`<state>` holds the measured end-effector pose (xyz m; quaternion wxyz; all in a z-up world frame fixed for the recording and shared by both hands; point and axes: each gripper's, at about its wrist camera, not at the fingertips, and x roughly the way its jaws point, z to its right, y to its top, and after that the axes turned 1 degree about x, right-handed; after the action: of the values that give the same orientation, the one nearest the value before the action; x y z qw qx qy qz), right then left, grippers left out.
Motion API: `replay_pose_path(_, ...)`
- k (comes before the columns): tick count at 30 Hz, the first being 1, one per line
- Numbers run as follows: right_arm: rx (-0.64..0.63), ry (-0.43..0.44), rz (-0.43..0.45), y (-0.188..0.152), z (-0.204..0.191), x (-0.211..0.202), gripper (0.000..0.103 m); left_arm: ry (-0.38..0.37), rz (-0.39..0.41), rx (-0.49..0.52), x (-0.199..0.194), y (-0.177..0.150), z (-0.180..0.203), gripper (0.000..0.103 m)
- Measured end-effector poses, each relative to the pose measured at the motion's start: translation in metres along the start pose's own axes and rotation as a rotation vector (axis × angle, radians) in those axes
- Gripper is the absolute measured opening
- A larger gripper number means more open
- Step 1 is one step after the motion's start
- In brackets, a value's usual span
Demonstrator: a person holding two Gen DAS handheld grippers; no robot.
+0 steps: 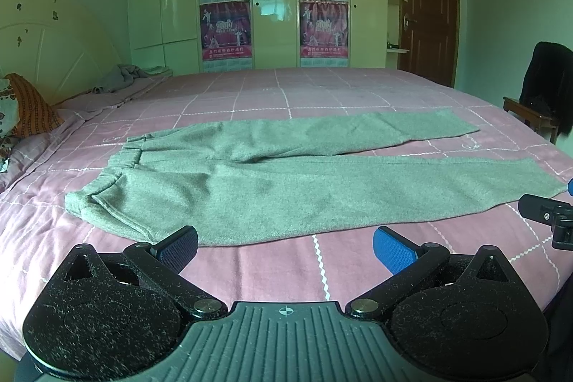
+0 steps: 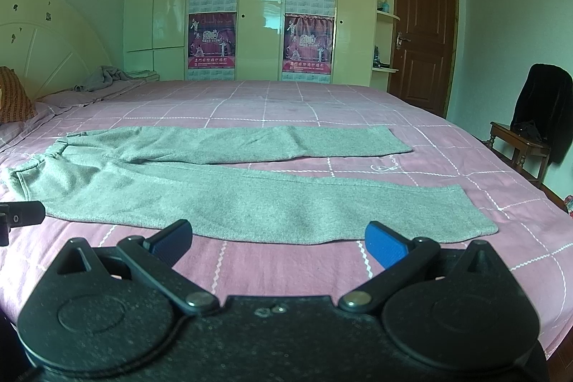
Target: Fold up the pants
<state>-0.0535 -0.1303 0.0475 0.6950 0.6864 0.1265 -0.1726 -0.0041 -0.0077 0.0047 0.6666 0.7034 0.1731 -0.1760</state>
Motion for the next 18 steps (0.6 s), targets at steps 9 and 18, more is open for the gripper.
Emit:
replay_pose_path(9,0.003,0.080,0.019,0.006,0.005,0.001,0.103,-0.018,0.004,-0.002,0.009,0.015,-0.017,0.103)
replay_pose_path(18,-0.070,0.161,0.037,0.070,0.016,0.054,0.103,0.063,0.013,-0.057,0.070,0.080,-0.094,0.103)
